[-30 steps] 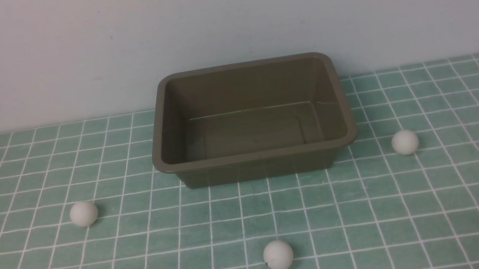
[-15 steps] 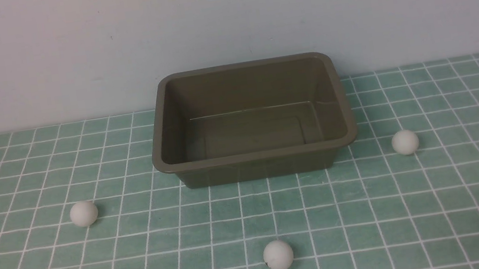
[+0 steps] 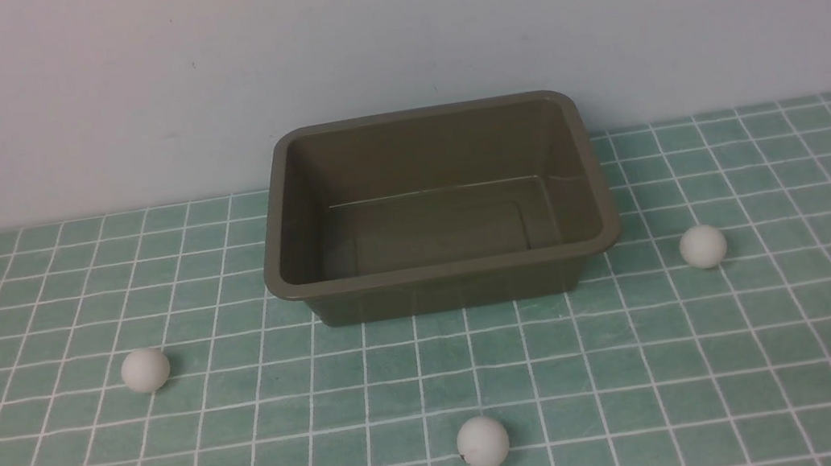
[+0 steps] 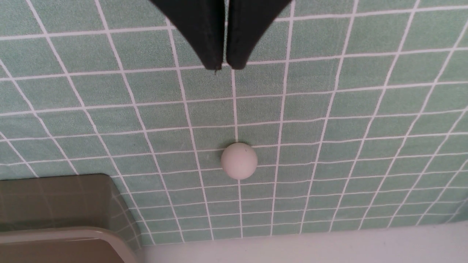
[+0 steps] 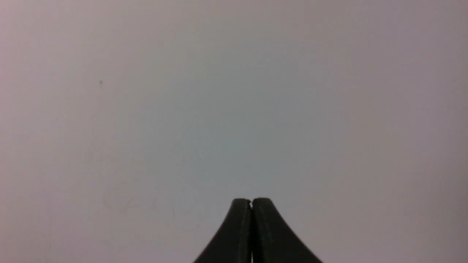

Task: Put the table tennis balls in the box on the green coffee tablecloth.
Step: 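Reach for and grasp a ping pong ball on the table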

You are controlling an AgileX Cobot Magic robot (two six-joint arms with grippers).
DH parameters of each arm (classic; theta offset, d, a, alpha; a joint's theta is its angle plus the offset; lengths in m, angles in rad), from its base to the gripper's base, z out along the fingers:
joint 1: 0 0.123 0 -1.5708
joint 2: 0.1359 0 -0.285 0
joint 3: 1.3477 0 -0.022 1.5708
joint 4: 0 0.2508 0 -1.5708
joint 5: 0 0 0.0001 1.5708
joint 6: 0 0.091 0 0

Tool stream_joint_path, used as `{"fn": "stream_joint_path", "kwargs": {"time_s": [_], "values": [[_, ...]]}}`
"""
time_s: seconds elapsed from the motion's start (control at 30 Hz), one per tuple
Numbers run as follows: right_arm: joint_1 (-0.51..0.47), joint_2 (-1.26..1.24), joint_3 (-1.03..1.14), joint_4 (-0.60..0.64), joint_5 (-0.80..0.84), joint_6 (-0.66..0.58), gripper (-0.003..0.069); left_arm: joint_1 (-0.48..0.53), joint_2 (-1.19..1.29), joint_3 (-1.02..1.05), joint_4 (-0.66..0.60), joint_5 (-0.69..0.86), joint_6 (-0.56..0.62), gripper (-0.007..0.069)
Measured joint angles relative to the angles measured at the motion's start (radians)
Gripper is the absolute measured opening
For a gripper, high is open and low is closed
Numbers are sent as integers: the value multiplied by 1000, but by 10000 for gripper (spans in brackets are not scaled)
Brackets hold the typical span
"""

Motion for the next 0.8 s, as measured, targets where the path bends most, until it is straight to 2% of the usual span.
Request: {"fn": "stream_joint_path", "kwargs": {"time_s": [0.27,0.4,0.47,0.6,0.67,0.8], "values": [[0,0,0,0,-174,6,-16,0,0,0,0,0,0,-4],[0,0,-3,5,-286,122,-16,0,0,0,0,0,0,-4],[0,0,-26,-12,-263,210,-16,0,0,0,0,0,0,-4],[0,0,-73,-93,-174,305,-16,0,0,0,0,0,0,-4],[0,19,-178,-337,-17,450,-16,0,0,0,0,0,0,-4],[0,135,-315,-646,164,750,-16,0,0,0,0,0,0,-4]]}}
